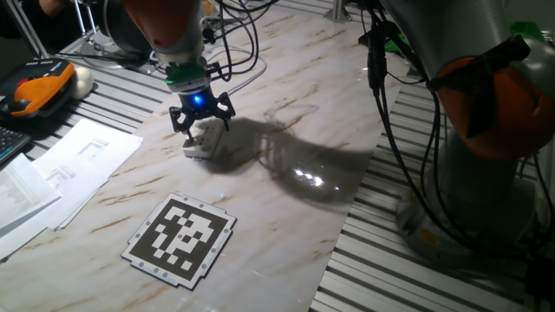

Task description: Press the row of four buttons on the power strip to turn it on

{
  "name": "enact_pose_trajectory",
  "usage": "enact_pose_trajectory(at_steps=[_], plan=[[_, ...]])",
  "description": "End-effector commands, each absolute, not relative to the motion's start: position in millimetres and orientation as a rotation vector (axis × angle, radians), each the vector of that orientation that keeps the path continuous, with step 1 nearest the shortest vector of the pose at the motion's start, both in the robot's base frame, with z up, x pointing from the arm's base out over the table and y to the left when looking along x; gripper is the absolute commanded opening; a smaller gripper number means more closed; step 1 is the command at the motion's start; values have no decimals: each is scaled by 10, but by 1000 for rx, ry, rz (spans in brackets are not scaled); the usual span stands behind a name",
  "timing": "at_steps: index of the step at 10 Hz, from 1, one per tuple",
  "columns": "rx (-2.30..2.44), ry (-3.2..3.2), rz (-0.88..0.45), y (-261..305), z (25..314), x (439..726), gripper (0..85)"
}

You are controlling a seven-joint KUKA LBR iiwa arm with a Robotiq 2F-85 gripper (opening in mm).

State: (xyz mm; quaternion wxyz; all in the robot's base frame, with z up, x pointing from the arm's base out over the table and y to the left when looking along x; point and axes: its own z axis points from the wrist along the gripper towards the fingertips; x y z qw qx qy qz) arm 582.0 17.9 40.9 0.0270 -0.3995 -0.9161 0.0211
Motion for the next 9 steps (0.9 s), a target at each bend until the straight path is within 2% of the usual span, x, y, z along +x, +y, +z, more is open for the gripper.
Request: enact_pose_trajectory(at_steps=[1, 9], plan=[[-1234, -2830, 62, 180, 406, 5819, 850], [-1260, -2837, 59, 221, 312, 5819, 850]])
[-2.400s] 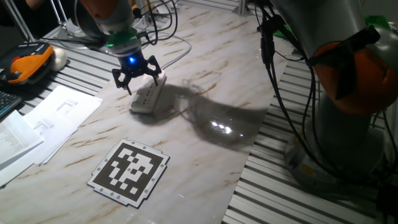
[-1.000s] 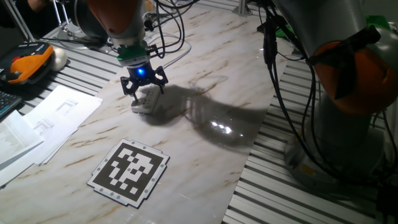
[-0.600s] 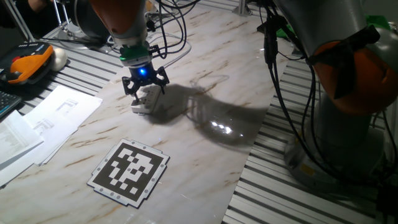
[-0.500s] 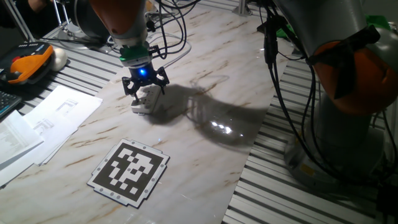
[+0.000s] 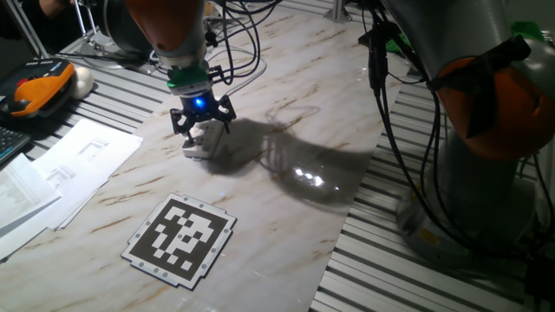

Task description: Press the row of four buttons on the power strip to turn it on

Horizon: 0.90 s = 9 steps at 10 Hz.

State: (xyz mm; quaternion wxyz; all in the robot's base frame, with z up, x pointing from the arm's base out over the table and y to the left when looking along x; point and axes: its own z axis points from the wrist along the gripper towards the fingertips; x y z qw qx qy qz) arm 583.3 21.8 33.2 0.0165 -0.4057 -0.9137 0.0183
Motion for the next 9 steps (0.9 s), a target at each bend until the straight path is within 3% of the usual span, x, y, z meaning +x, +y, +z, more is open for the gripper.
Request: enact_pose_trajectory(at_steps=[1, 3, 9], plan=[[-1259, -2840, 58, 209, 292, 5823, 850], [-1255, -2844, 54, 201, 292, 5825, 850], [-1228, -2826, 94, 94, 652, 5936, 850]])
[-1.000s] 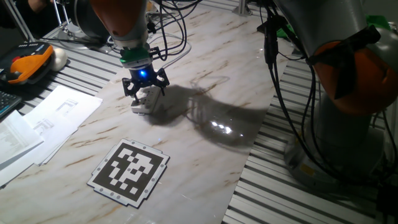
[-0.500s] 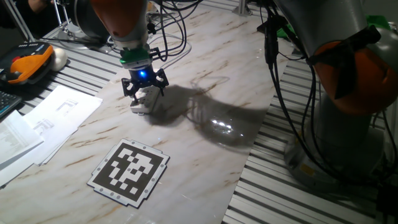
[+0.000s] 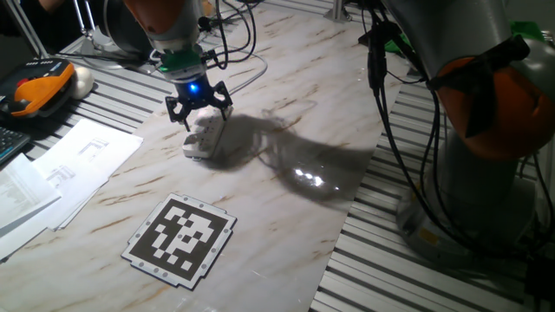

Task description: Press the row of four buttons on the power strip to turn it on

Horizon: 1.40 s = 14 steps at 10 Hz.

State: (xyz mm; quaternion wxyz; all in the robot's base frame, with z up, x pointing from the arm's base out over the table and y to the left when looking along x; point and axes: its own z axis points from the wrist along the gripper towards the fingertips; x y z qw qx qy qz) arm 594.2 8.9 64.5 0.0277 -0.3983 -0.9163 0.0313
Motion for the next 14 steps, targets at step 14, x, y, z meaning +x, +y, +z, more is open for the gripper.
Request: enact_pose_trajectory(at_steps=[14], plan=[[-1191, -2852, 58, 80, 774, 6074, 850]])
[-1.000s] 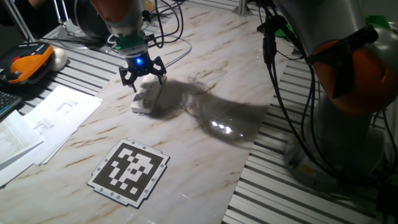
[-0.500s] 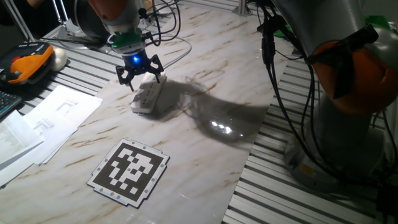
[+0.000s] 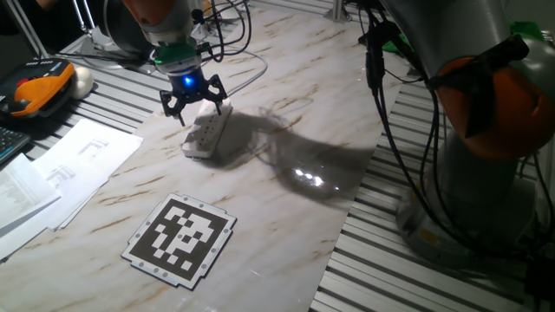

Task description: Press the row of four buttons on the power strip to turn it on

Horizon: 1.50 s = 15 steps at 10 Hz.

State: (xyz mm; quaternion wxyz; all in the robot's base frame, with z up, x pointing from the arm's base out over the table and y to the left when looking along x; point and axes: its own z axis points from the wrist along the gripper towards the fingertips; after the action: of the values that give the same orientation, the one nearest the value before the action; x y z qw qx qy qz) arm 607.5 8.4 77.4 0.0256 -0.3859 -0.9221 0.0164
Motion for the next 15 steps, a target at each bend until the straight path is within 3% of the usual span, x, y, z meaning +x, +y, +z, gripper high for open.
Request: enact_pose_trajectory(at_steps=[1, 6, 15], plan=[[-1201, -2845, 35, 76, 776, 6076, 850], [-1215, -2850, 18, 72, 989, 6148, 850], [-1219, -2855, -27, 37, 1024, 6165, 850]])
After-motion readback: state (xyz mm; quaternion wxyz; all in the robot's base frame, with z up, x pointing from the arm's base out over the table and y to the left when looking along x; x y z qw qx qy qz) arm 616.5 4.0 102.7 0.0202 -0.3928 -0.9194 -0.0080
